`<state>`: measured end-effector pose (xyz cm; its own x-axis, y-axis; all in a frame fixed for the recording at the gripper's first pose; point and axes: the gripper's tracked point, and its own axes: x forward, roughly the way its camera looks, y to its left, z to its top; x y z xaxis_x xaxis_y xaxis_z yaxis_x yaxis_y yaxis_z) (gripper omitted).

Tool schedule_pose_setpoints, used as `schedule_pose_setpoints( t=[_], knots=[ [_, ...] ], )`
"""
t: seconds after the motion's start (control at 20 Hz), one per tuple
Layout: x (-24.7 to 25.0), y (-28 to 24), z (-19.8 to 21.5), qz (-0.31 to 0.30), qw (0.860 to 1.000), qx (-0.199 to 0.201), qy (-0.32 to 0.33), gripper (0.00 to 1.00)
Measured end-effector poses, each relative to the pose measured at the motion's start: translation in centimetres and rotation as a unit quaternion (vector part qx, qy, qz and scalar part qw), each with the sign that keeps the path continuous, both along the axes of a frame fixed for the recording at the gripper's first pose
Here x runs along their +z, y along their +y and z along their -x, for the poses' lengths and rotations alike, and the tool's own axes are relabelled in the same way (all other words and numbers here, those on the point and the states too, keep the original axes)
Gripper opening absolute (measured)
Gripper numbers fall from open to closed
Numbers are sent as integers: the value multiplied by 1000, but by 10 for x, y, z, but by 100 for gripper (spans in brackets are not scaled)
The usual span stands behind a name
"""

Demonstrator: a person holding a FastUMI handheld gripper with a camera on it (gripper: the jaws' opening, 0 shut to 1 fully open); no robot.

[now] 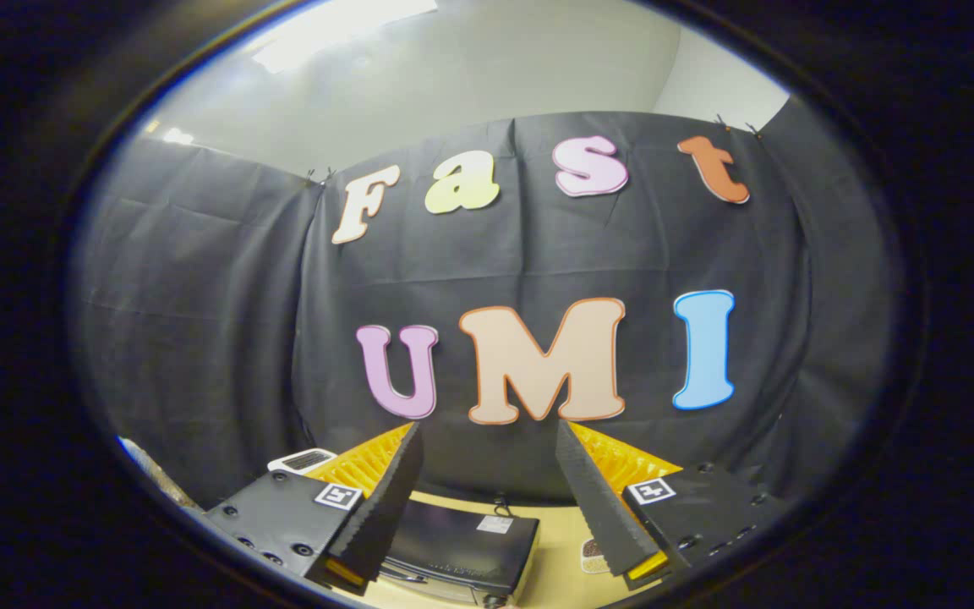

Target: Open the toaster oven, put the food inside, and close the toaster oven door.

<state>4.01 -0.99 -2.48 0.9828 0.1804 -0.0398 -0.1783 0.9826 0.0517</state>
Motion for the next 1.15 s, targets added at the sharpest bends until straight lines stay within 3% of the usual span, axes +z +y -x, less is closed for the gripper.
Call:
schedule_pose_setpoints(
  t=[0.3, 1.15],
  knots=[
    [15, -34, 14, 0, 999, -21, -26, 98],
    [-16, -154, 33, 2, 997, -58, -57, 98]
  ],
)
